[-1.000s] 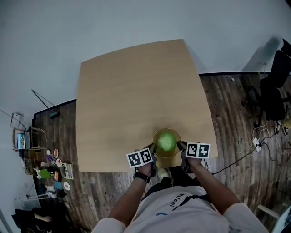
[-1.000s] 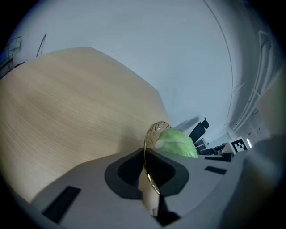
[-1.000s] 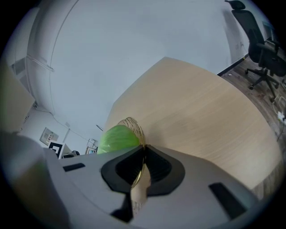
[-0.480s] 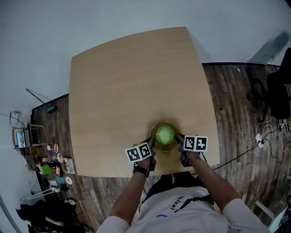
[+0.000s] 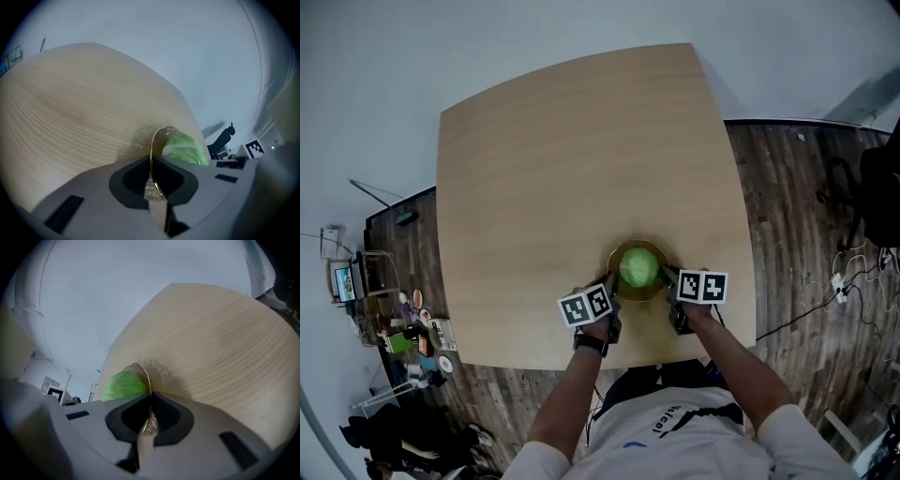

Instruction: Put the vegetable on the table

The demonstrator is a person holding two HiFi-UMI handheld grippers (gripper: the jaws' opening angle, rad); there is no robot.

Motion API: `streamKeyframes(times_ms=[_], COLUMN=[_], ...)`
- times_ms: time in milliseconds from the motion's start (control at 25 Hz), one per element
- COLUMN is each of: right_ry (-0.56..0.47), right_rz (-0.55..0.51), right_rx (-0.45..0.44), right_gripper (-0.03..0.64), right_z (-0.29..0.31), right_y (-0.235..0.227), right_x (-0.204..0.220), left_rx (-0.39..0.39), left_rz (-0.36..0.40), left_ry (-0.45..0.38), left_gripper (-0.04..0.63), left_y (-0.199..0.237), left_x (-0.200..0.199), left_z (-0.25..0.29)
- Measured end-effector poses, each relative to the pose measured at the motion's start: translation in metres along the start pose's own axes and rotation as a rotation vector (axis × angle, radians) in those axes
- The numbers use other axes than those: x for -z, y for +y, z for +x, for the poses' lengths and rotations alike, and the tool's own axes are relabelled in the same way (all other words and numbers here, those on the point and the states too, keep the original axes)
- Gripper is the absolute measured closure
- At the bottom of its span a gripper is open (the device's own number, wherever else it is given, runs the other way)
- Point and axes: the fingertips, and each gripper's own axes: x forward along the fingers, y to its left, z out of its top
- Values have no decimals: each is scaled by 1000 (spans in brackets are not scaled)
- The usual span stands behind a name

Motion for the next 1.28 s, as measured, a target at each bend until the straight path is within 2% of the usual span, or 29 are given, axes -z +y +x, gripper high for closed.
streamKeyframes(times_ms=[240,520,680,960,1120,1280], right_ry=[-9,10,8,-47,-73,-109], right_rz=[-18,-94,-141,-258,-322,-371], right_rx=[1,-3,7,66,70,41], right_gripper=[594,592,591,589,591,595], right_z=[5,6,-3,-33,-51,-70], right_y=[-2,-2,-1,6,26,52], right_x=[-5,-5,-7,-21,-17,0], left_rx=[-28,-14,-6,-28,8,87], left_rz=[25,39,29,51,83,110], left_ry=[2,-4,-28,-103,-152,-191], left_gripper=[571,560,533,534,535,558], left_y=[3,3,4,-9,-32,-57], left_x=[-3,-4,-10,-20,-19,-13], left_z=[6,4,-9,-34,-56,-82])
